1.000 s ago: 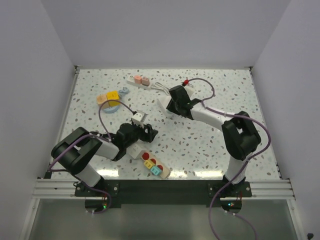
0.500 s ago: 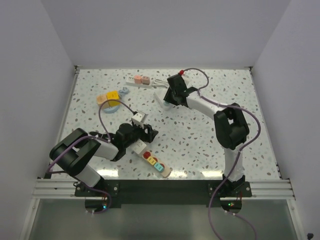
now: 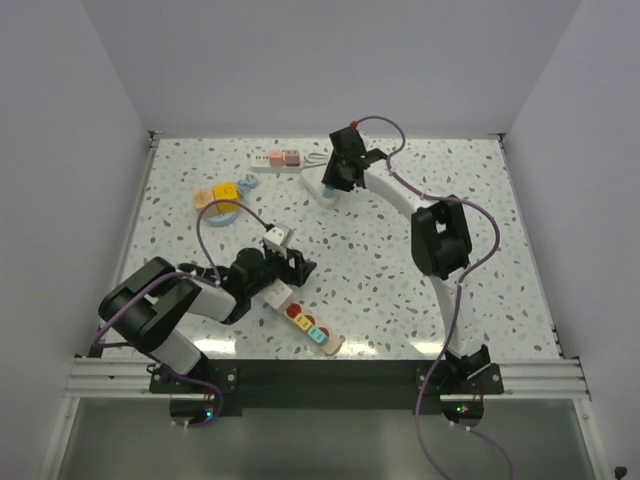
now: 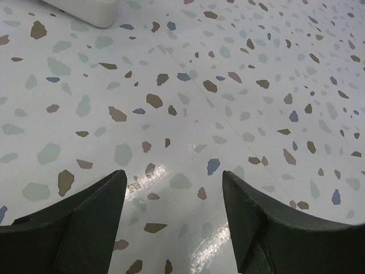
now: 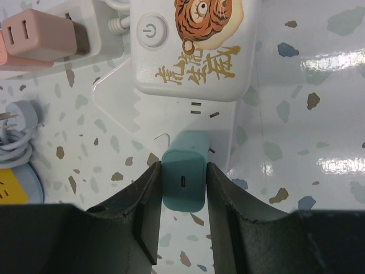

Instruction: Insert the plug

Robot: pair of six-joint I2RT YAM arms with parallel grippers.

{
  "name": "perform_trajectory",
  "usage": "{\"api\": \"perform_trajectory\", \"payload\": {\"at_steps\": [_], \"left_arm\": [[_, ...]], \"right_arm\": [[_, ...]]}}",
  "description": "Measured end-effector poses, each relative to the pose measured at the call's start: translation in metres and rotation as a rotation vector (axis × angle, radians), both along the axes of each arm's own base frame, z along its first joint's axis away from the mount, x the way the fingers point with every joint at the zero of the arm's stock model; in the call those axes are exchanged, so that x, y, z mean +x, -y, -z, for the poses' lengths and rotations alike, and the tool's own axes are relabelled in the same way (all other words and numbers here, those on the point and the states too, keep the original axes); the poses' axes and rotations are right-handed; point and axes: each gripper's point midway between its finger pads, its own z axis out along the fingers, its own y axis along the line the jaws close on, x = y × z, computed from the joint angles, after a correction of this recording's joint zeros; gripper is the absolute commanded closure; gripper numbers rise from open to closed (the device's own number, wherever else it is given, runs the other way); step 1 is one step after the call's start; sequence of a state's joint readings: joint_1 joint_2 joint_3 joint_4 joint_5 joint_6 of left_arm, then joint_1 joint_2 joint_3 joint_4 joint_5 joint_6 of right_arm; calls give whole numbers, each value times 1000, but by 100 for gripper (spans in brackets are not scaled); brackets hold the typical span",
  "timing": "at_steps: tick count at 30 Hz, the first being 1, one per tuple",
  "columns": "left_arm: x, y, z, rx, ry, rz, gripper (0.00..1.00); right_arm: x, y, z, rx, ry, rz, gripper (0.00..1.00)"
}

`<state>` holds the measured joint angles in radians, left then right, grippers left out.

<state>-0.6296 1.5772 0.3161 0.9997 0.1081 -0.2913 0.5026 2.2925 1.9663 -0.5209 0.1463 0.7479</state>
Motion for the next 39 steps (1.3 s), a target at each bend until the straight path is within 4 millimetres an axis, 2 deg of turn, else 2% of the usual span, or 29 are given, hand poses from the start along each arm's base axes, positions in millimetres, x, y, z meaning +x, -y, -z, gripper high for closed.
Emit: {"api": "perform_trajectory", "payload": {"at_steps": [4, 13, 18, 33, 36, 39], "left_arm": [[-1, -1, -1, -2, 3, 0, 27], [-3, -2, -1, -3, 3, 2, 27], [-6, -4, -2, -5, 5, 3, 27], [-12, -9, -3, -7, 9, -3, 25], [-12, -10, -3, -4, 6, -10, 23], [-12, -11, -3, -2, 1, -14, 21]], "right_arm": [[6, -1, 1, -6, -7, -11, 100], [2, -5, 3, -31, 8, -30, 100], [-1, -7, 11, -53, 30, -29, 100], [-1, -11, 4, -54, 107, -56, 100], [-2, -12, 2, -61, 110, -85, 69], [-3, -13, 2, -70, 115, -110, 49]]}}
